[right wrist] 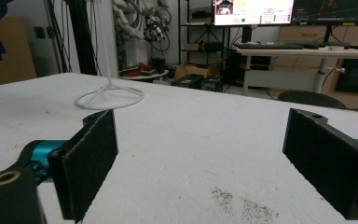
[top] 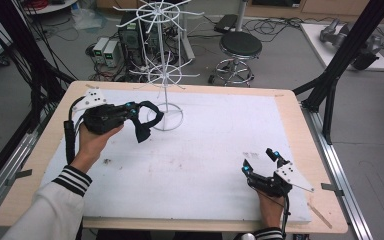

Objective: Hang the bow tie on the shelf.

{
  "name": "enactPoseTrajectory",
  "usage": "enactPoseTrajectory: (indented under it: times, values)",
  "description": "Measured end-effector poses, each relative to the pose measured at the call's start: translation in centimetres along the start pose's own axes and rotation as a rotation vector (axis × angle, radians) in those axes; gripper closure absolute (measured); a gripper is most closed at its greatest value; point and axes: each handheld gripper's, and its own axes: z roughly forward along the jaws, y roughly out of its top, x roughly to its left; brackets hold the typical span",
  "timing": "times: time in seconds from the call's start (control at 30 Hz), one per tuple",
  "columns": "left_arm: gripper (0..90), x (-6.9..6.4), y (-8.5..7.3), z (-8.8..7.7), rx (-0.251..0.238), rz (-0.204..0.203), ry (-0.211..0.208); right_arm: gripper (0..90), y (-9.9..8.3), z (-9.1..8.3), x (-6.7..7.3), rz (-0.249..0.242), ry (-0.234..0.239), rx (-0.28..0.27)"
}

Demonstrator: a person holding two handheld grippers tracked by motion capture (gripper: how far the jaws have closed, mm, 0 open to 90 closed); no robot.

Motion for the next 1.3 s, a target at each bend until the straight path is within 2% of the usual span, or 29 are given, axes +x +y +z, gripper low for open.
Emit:
enactPoseTrajectory:
  times: [0.37, 0.63, 0.87, 1.3]
  values:
    - [87.4, -0.6, 1.7, 0.6, -0.028, 0.015, -0.001, 9.3, 0.0, 0.0, 0.0, 0.000, -0.001, -0.001]
    - [87.4, -0.8, 2.5, 1.2, -0.026, 0.029, 0.004, 9.3, 0.0, 0.0, 0.0, 0.000, 0.001, -0.001]
    - [87.5, -0.7, 2.6, 2.1, -0.028, 0.010, 0.023, 9.3, 0.0, 0.0, 0.0, 0.000, 0.001, -0.001]
    - [87.4, -0.5, 2.1, 3.4, 0.004, -0.004, 0.075, 9.3, 0.0, 0.0, 0.0, 0.001, 0.001, -0.002]
